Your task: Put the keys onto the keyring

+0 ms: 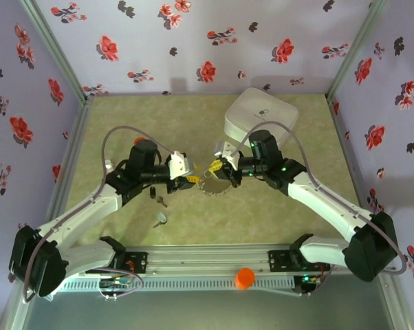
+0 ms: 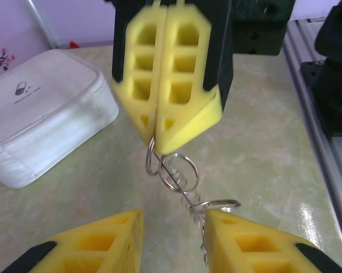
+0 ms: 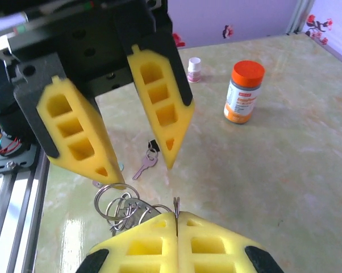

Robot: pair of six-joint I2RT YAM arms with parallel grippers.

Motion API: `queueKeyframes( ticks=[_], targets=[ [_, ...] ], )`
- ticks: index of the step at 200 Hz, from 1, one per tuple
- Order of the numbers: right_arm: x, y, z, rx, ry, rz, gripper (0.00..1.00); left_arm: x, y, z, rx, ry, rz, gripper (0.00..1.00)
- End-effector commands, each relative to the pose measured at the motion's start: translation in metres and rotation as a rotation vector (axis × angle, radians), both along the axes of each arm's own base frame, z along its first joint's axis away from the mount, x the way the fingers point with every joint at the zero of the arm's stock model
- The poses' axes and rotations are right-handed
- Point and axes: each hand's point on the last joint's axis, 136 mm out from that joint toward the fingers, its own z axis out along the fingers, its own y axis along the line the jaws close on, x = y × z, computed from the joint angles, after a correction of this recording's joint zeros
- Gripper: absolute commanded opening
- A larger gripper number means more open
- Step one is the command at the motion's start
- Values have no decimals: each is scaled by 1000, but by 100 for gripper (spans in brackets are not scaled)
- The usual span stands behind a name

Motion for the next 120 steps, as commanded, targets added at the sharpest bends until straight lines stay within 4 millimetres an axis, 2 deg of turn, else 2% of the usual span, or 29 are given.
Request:
queueKeyframes(
  ticks=[1, 22, 58, 120],
  targets=[
    [-10, 0, 4, -18, -62, 46, 0, -16, -1, 19, -29, -18, -83, 31],
    [-15, 0, 1, -35, -70, 63, 0, -17, 1, 16, -9, -19, -92, 22],
    [-19, 0, -4, -61, -85, 74, 0, -15, -2, 16, 10, -3, -98, 24],
    [-29, 10, -4, -50, -99, 114, 0, -18, -20, 0, 52, 39, -164, 25]
  ],
)
